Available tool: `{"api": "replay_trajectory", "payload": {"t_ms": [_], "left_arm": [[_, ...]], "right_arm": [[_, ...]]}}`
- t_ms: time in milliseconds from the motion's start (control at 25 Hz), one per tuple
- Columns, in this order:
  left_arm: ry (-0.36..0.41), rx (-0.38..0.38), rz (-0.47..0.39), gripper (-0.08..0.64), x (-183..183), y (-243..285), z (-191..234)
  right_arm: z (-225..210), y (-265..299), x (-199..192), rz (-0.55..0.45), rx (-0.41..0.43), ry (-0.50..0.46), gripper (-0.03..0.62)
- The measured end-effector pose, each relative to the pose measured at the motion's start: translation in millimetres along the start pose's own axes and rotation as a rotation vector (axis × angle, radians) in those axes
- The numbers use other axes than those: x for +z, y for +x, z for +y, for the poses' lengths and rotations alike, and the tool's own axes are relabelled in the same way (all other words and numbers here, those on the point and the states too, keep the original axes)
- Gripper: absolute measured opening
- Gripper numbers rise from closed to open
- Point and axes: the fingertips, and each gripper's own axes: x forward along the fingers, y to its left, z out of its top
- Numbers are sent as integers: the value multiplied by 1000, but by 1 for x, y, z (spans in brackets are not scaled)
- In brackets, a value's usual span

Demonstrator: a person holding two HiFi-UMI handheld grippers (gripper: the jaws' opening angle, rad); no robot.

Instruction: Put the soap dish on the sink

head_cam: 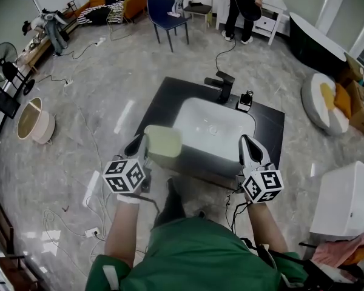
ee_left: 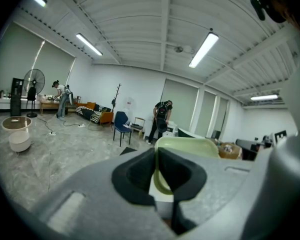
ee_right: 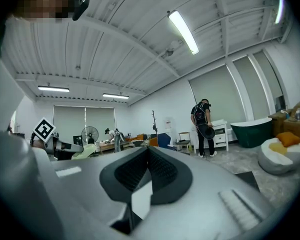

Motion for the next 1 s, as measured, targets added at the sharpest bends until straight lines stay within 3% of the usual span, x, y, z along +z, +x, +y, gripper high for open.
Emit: {"api": "replay_trajectory", "payload": {"t_ms": [280, 640, 1000], "left_arm": [[-22, -55, 19, 17, 15, 69, 47], [-25, -136, 74, 18, 45, 187, 117], [-15, -201, 150, 18, 46, 291, 166]], "right_arm": [[-11, 57, 7, -1, -80, -25, -2], [-29, 170, 9, 16, -175, -28, -2], [-46, 238, -1, 53, -285, -36, -2]]}}
